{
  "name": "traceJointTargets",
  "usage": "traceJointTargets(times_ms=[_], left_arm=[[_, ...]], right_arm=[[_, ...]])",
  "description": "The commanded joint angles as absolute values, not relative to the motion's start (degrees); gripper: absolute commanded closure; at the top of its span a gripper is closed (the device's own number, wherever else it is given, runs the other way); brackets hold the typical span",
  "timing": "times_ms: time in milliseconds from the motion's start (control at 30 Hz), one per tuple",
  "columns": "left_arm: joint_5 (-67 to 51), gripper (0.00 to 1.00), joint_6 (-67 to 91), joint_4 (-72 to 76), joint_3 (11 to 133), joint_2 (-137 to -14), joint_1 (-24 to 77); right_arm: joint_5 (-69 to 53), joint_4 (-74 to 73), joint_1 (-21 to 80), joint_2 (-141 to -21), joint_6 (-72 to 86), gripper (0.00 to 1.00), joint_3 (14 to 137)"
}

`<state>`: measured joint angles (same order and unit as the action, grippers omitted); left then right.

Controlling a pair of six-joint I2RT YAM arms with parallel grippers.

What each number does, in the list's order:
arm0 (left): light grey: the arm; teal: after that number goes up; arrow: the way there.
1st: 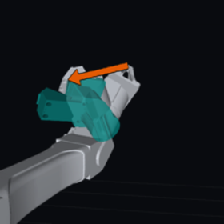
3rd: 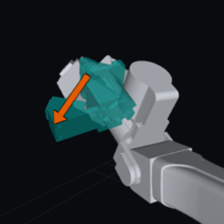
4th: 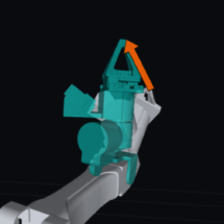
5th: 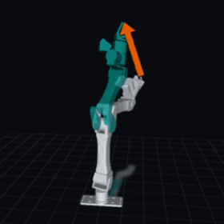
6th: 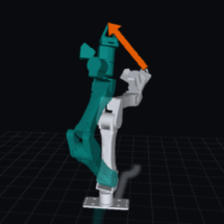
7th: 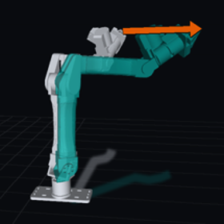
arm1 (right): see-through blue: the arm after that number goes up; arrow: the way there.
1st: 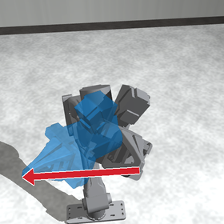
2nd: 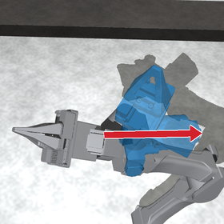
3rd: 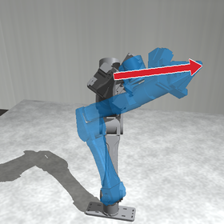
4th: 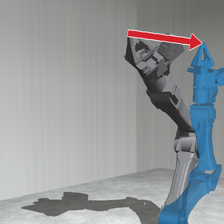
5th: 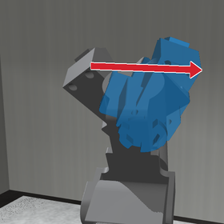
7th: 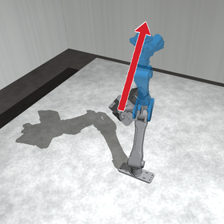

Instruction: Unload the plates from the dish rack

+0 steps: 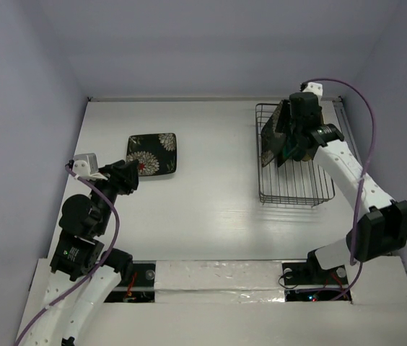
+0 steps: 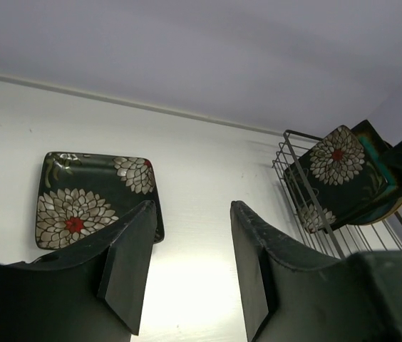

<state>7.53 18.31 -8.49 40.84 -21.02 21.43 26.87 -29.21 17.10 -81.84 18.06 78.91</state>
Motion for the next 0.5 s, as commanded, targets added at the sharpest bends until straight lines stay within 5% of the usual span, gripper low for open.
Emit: traceJointTargets(times_ms=[0,367,467], left_arm=[[7.2,0.56,18.2,-6.7,41.2,-21.0,21.8],[7.0,0.55,18.1,-6.7,41.2,-20.7,21.8],[6.9,0.55,18.1,-6.6,41.2,-20.4,21.8]], right_arm=[[23.1,-28.7,16.4,-84.7,15.6,0.32,81.8],[26.7,-30.7,15.9,-94.7,13.8,0.44,88.5],[27.9,-32.5,15.9,-95.8,13.4,0.56,90.4]])
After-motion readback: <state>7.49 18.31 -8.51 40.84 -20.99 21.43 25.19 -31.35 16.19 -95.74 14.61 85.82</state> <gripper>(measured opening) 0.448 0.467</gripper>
